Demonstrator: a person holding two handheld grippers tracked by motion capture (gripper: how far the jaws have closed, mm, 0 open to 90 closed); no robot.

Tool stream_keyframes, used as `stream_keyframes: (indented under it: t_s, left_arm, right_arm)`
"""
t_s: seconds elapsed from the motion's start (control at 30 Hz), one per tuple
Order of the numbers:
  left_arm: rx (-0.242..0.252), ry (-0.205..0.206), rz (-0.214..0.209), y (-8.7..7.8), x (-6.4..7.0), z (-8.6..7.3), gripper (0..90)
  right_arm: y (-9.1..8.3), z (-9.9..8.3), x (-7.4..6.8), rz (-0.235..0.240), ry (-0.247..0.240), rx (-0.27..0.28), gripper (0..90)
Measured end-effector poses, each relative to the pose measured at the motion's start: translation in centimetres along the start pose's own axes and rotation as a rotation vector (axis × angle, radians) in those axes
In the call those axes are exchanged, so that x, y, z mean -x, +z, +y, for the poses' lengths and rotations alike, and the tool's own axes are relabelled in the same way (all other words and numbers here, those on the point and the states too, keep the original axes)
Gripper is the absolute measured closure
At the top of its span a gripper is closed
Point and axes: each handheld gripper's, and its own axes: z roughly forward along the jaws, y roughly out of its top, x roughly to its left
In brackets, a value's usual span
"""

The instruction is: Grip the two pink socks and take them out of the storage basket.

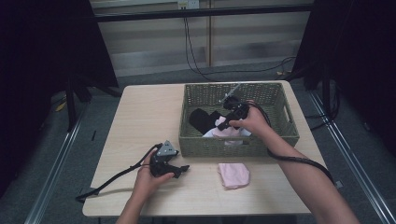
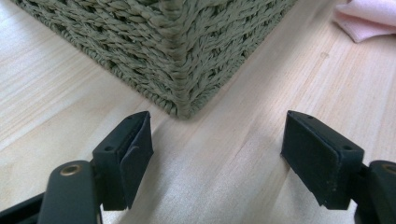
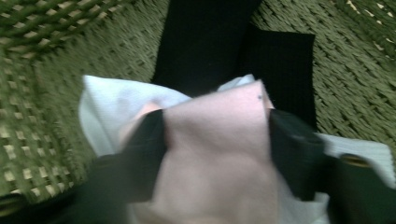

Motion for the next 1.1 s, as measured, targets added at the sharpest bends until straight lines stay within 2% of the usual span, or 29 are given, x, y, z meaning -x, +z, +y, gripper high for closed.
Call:
stream_keyframes:
  t_s: [0.03, 0.07, 0.1, 0.13, 0.17, 0.23, 0.3, 0.43, 0.47, 0.53, 0.83, 1.1]
  left_arm:
    - [0.000, 0.000, 0.000, 0.0, 0.0, 0.0, 24.2]
    - [-0.002, -0.001, -0.003, 0.0, 0.0, 0.0, 24.2]
    - [-0.002, 0.000, -0.002, 0.0, 0.0, 0.0, 24.2]
    - [0.003, 0.000, -0.003, 0.0, 0.0, 0.0, 24.3]
    - [0.001, 0.003, -0.003, 0.0, -0.1, 0.0, 24.2]
    - [0.001, 0.002, -0.003, 0.0, -0.1, 0.0, 24.2]
    - [0.004, 0.003, -0.002, 0.0, -0.1, 0.0, 24.2]
    - [0.001, 0.002, -0.001, 0.0, -0.1, 0.0, 24.2]
    - [0.001, 0.002, 0.000, 0.0, -0.1, 0.0, 24.2]
    - [0.002, 0.003, 0.000, 0.0, -0.1, 0.0, 24.2]
    - [0.002, 0.002, 0.000, 0.0, -0.1, 0.0, 24.2]
    - [0.002, 0.002, -0.001, 0.0, -0.1, 0.0, 24.2]
  right_arm:
    - [0.0, 0.0, 0.0, 0.000, 0.000, 0.000, 53.2]
    - [0.1, 0.0, -0.1, 0.003, 0.005, -0.013, 65.6]
    - [0.1, 0.0, 0.1, 0.013, -0.013, -0.037, 82.5]
    - [0.1, -0.1, 0.2, 0.030, -0.008, -0.044, 88.6]
    - [-0.2, -0.2, 0.4, 0.048, -0.004, -0.047, 89.3]
    - [-0.6, -0.2, 0.5, 0.055, 0.004, -0.043, 89.5]
    - [-1.6, -0.4, 0.7, 0.066, 0.030, -0.037, 89.8]
    - [-2.8, -0.5, 0.9, 0.076, 0.038, -0.019, 89.8]
    - [-3.7, -0.6, 0.9, 0.076, 0.034, -0.014, 89.8]
    - [-3.9, -0.6, 0.9, 0.074, 0.024, -0.012, 89.9]
    - [-7.7, -0.3, 0.7, 0.090, 0.012, -0.006, 89.9]
    - [-10.0, 0.1, 0.4, 0.080, -0.016, -0.006, 89.8]
